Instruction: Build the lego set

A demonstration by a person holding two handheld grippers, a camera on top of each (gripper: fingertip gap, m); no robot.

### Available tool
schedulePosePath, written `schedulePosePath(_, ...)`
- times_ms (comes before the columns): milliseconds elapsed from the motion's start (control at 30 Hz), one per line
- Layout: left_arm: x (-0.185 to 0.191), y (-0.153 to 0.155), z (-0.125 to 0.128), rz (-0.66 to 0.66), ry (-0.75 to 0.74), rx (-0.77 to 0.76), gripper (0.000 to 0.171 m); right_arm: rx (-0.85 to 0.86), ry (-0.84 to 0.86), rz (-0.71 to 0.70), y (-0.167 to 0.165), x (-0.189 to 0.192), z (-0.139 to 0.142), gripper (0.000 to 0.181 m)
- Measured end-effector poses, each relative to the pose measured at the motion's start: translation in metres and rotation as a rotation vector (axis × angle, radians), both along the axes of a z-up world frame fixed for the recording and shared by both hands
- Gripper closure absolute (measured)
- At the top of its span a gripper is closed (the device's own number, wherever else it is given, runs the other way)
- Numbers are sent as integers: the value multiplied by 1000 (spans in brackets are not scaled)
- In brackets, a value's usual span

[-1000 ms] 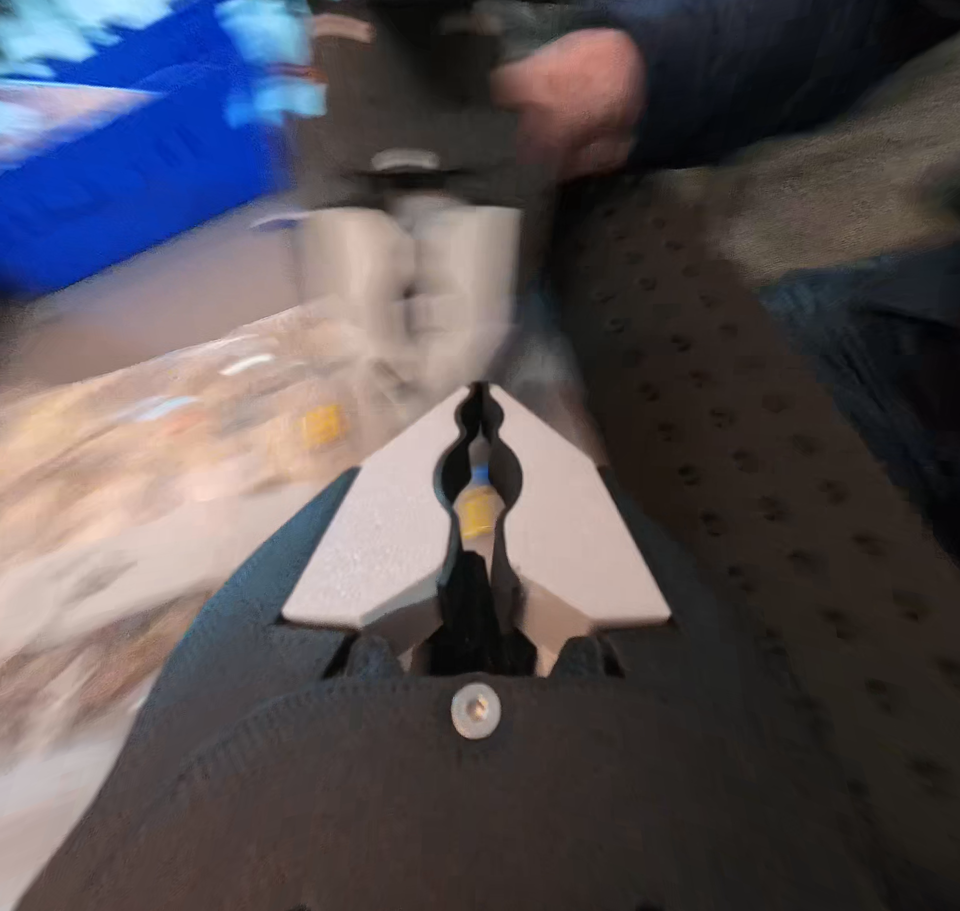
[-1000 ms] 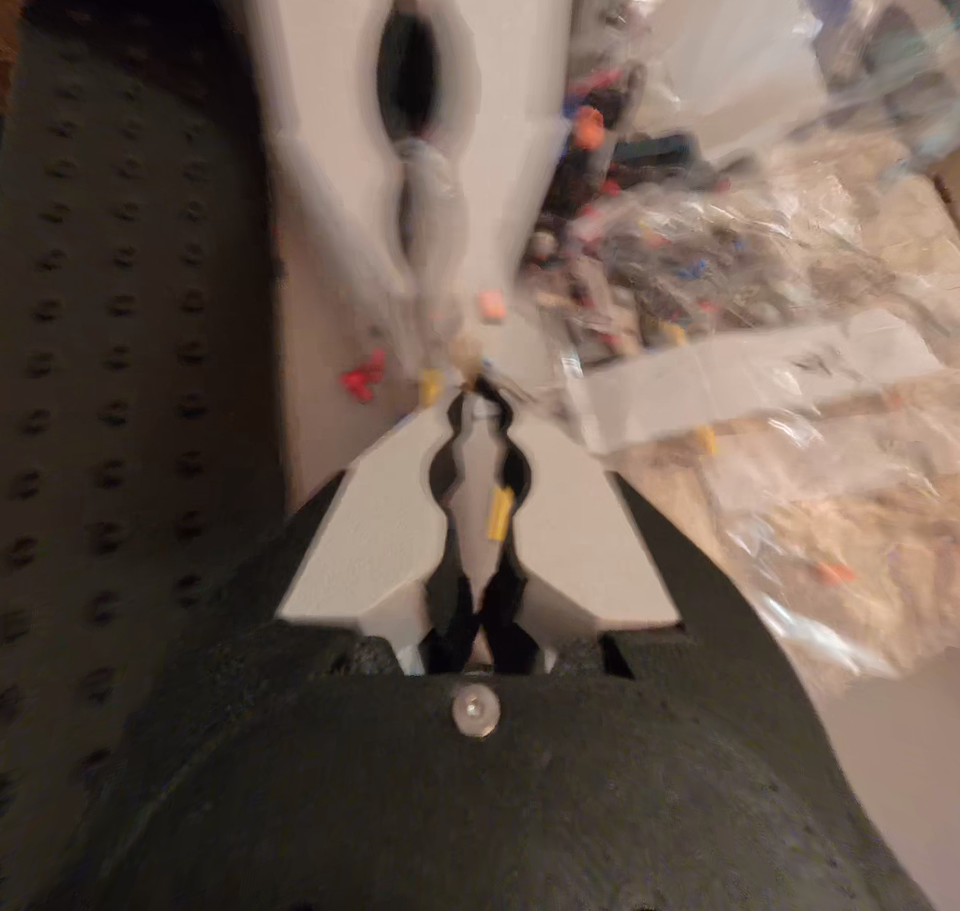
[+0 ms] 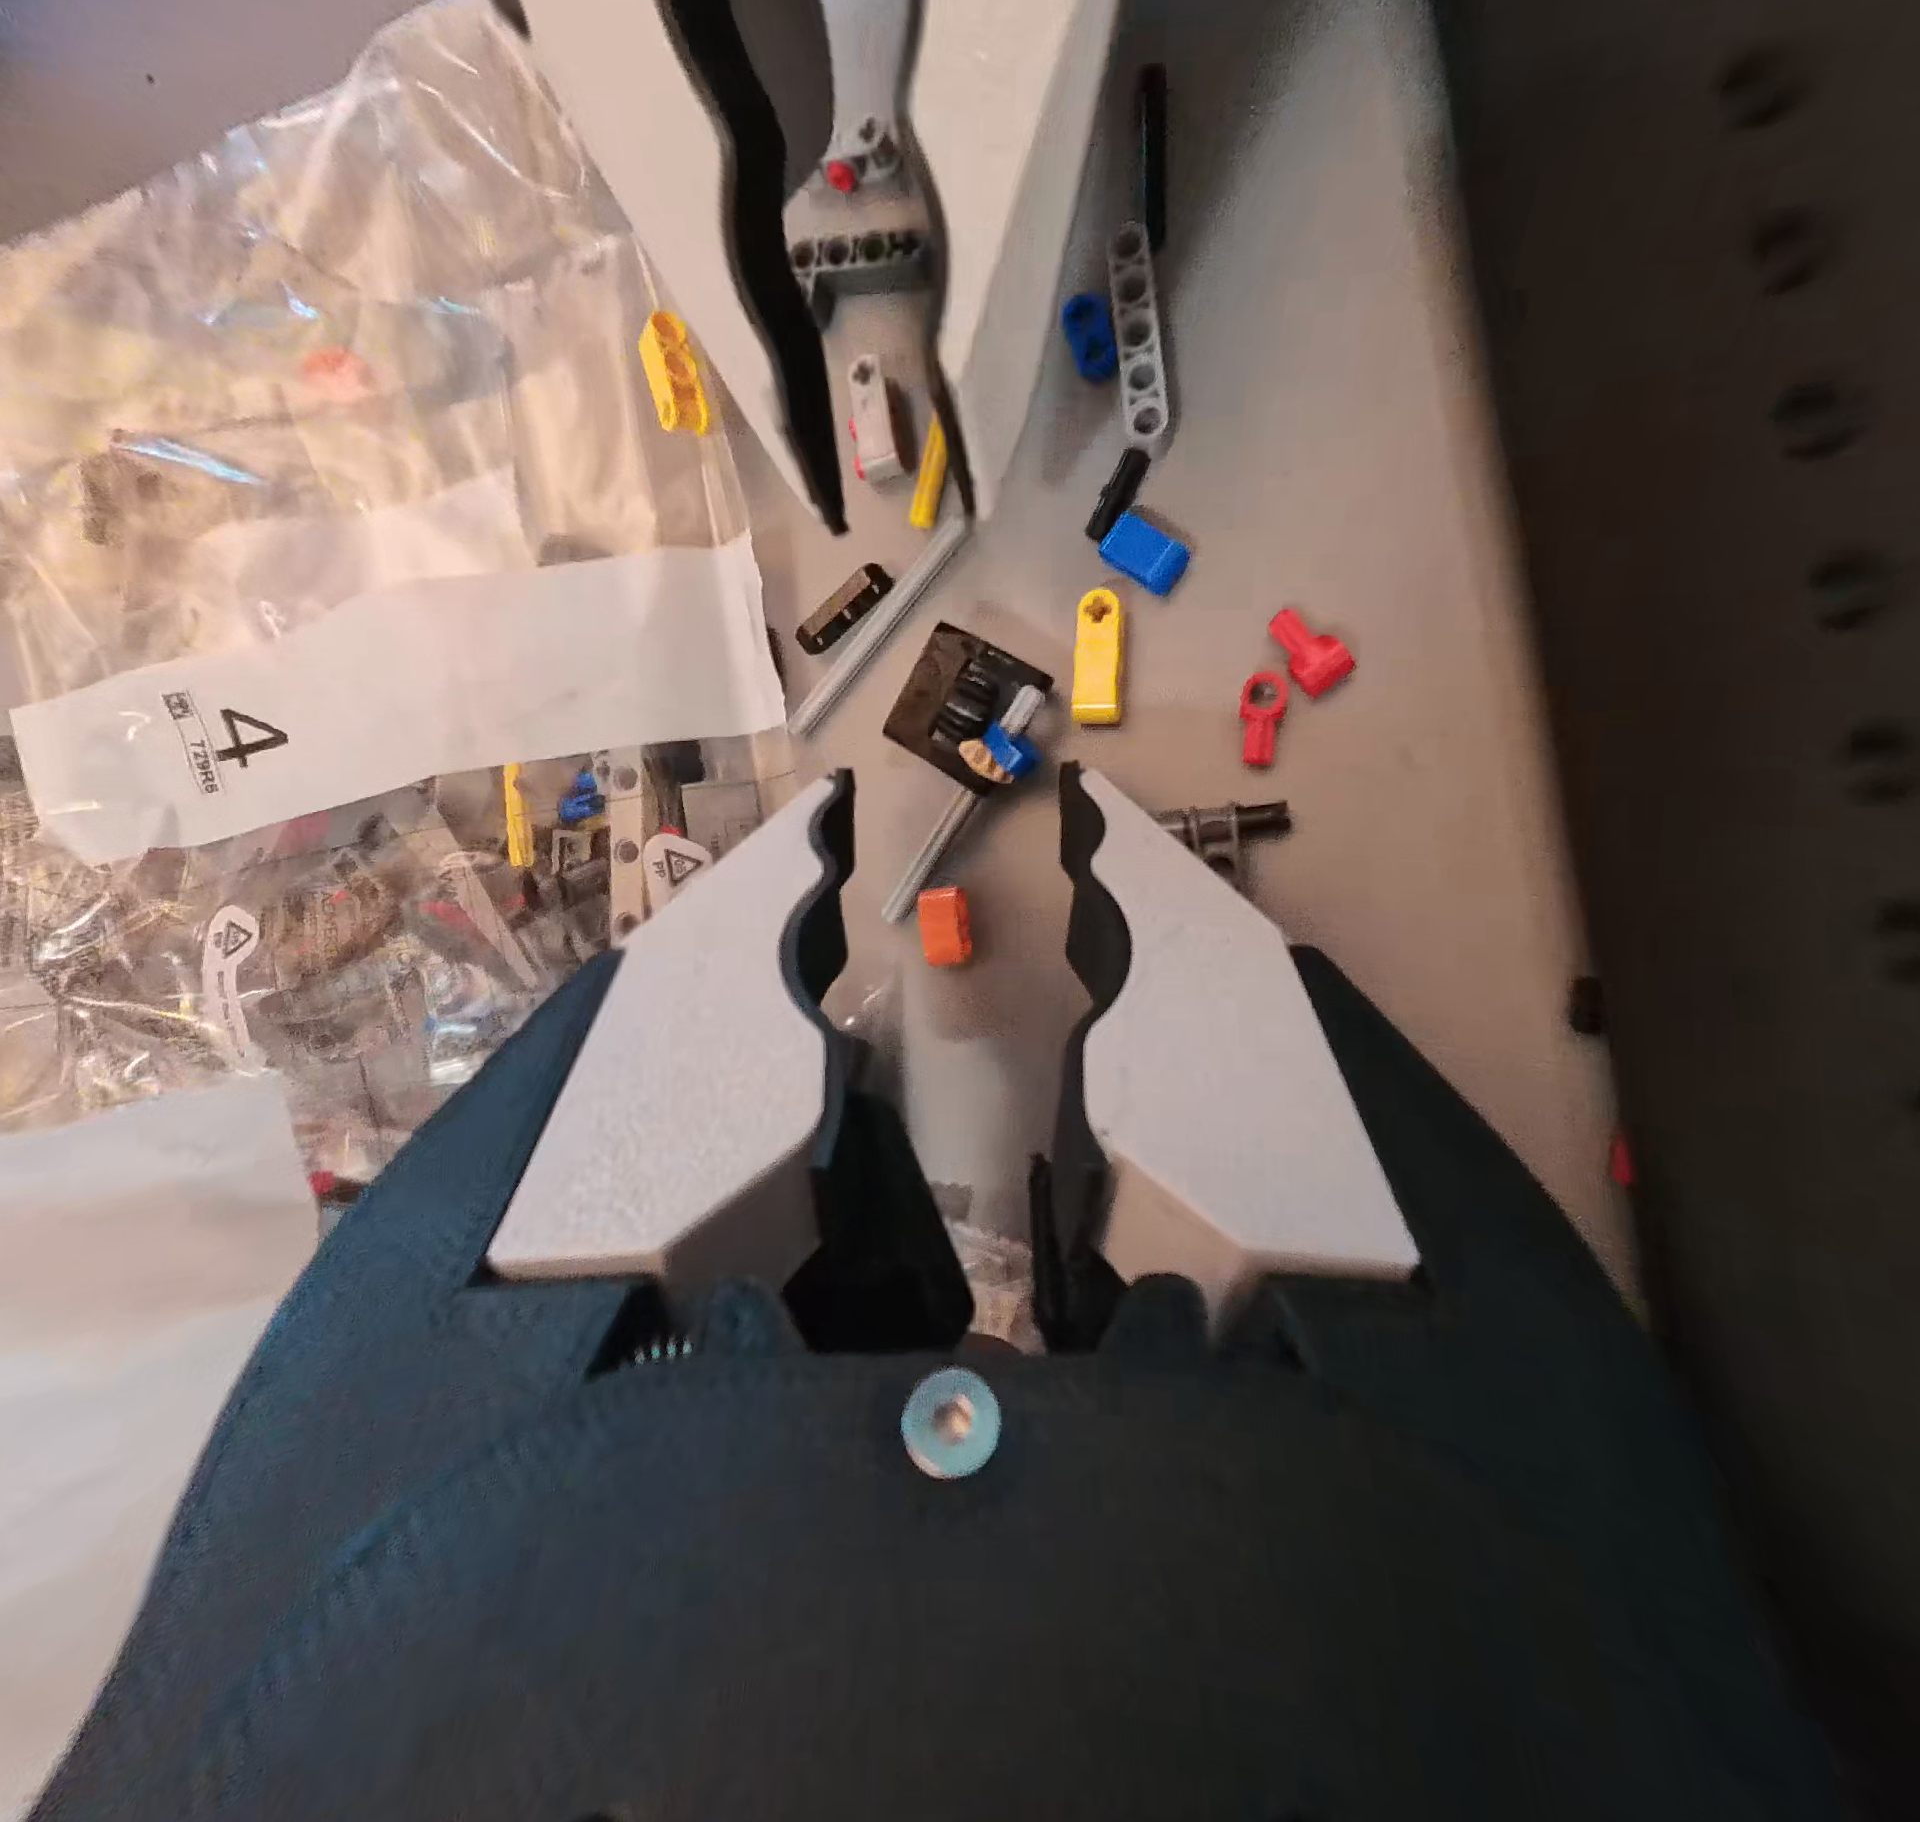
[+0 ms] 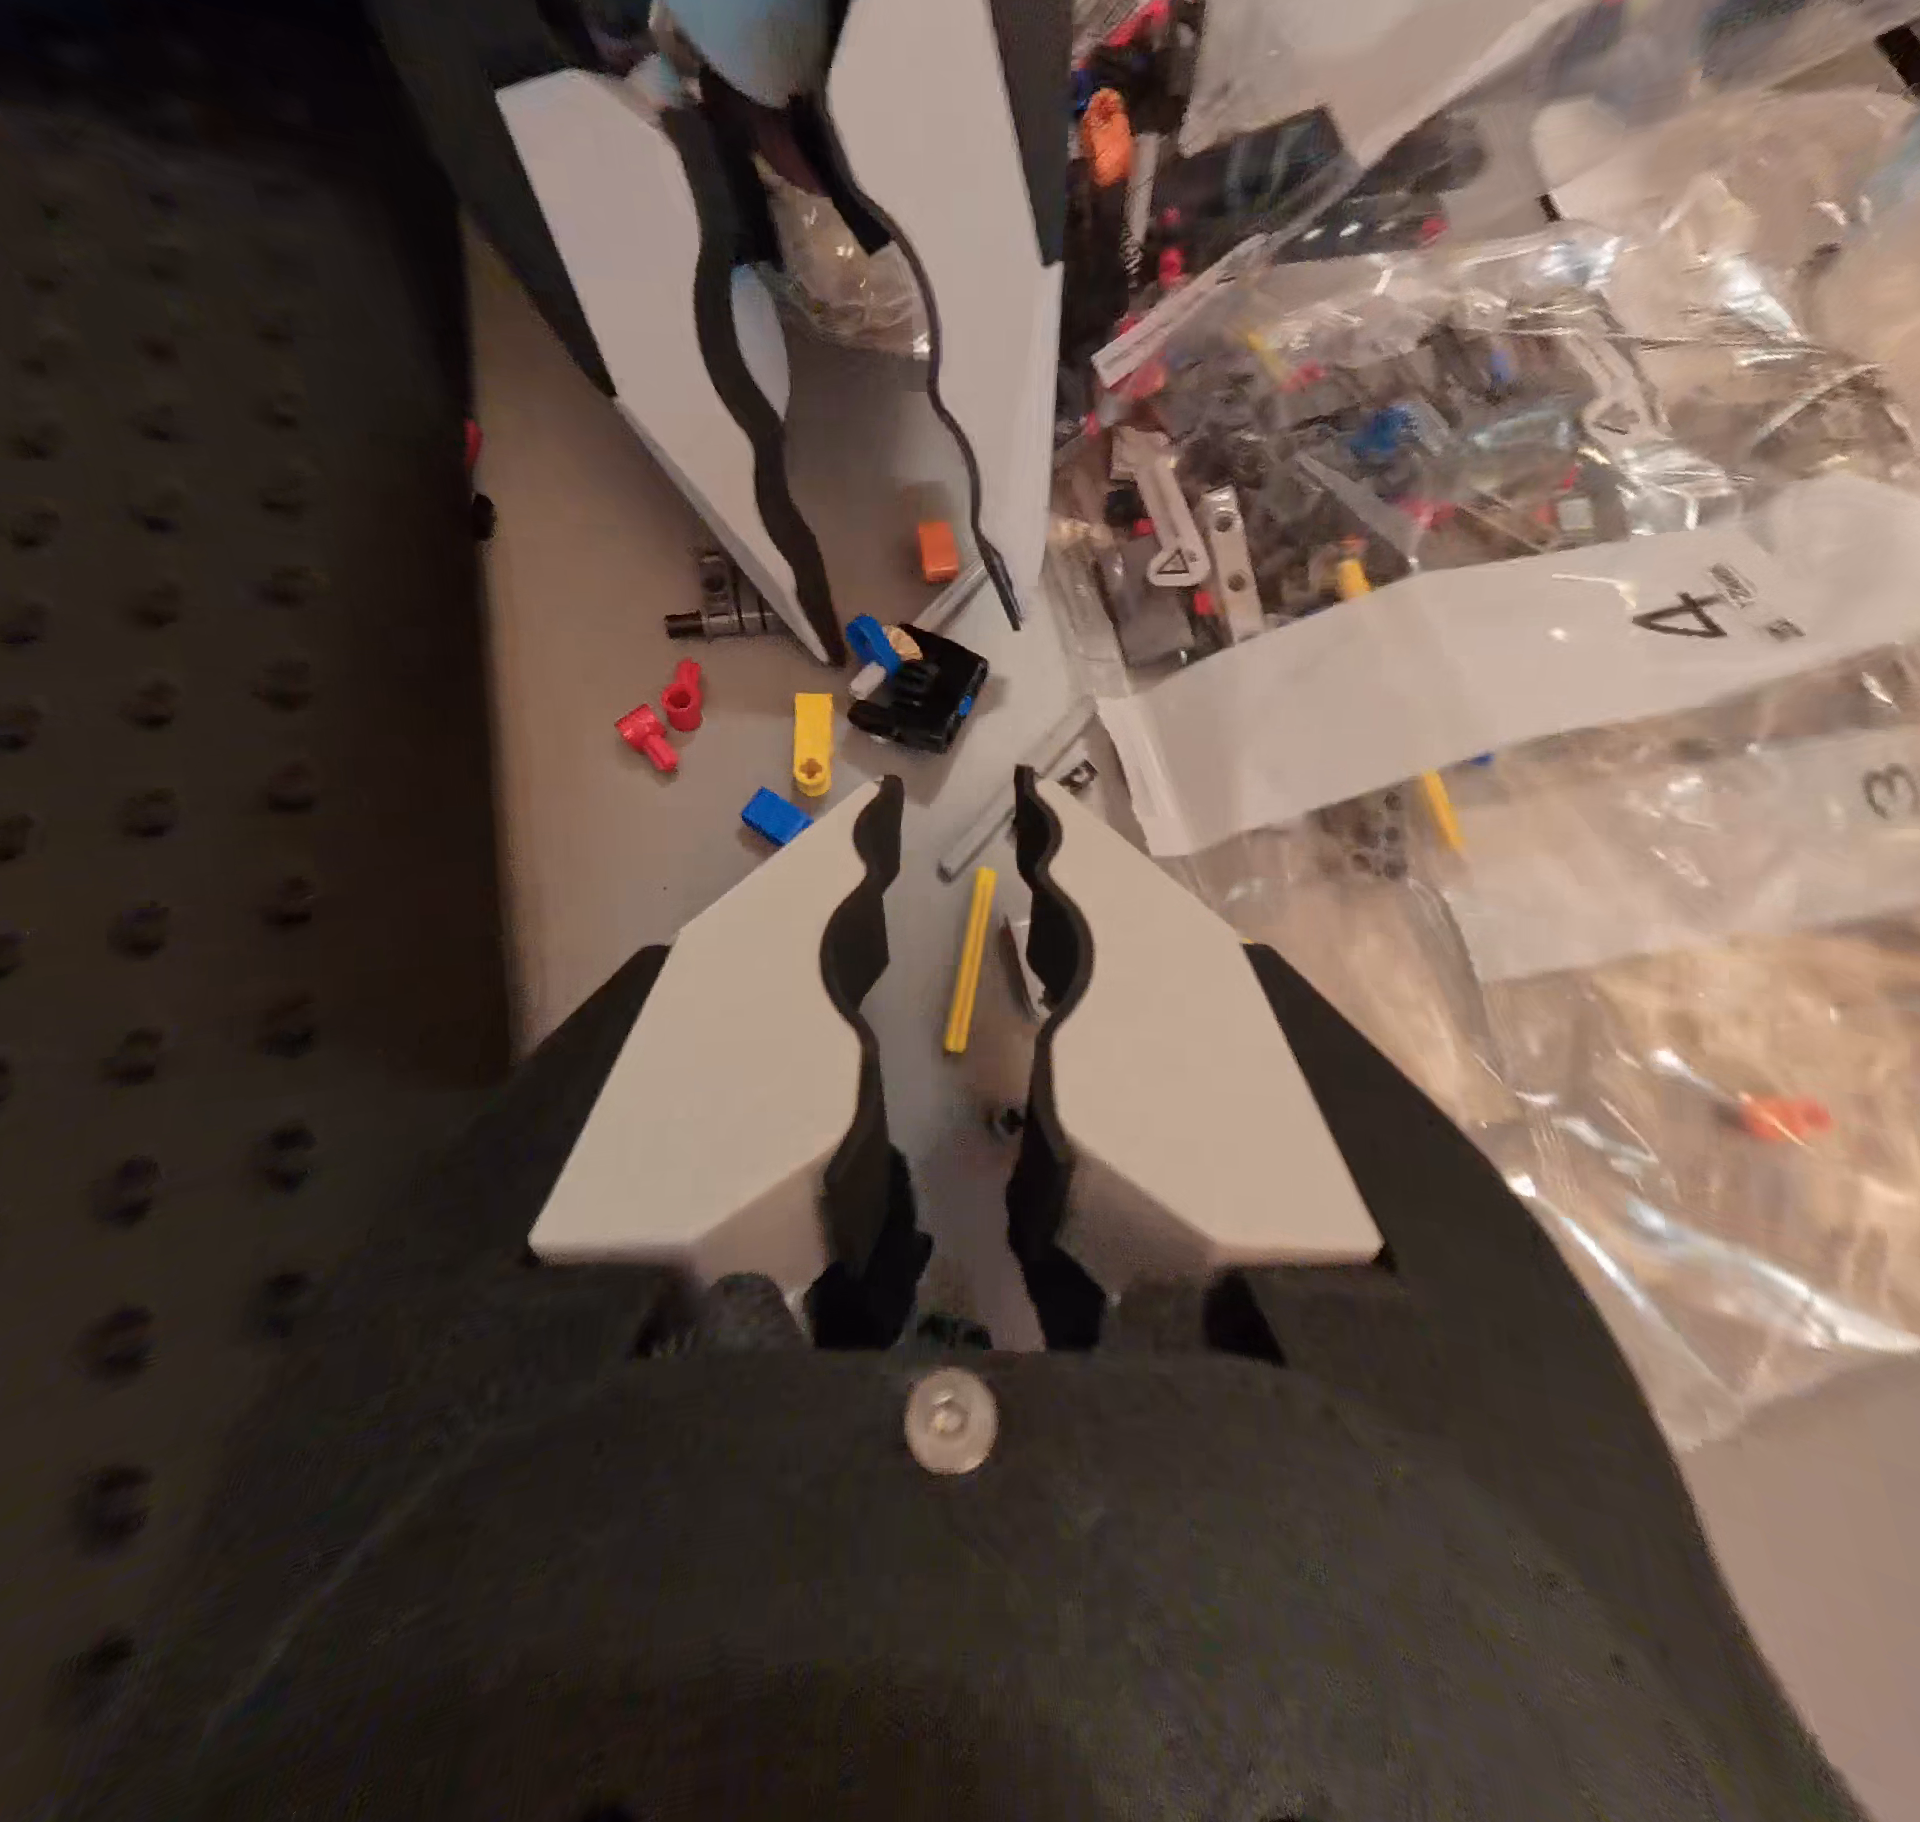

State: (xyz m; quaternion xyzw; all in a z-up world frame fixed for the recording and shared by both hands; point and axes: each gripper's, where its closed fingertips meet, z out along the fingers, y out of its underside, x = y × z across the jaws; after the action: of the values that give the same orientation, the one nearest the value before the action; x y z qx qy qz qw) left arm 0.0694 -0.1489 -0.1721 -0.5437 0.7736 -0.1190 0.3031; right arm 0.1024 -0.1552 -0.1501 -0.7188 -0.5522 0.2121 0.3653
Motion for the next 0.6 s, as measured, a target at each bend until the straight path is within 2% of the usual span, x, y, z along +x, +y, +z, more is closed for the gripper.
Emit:
schedulePosePath(167, 7, -6, -4, -24, 6, -21, 156, 3, -81, 32, 0, -14, -14, 159)
schedulePosePath(333, 11, 1, 1, 32, -45, -74, 159, 67, -122, 34, 5, -14, -15, 152)
schedulePosePath(433, 17, -2, 17, 48, -152, -194, 159, 191, -146, 51, 9, -14, -7, 149)
schedulePosePath(500, 21, -6, 28, 51, -214, -269, 160, 298, -221, 40, 15, -13, -7, 148)
schedulePosePath(533, 22, -6, 30, 58, -223, -282, 160, 378, -228, 48, 16, -16, 0, 157)
schedulePosePath(600, 21, -7, 33, 64, -246, -310, 160, 431, -251, 55, 18, -17, 2, 161)
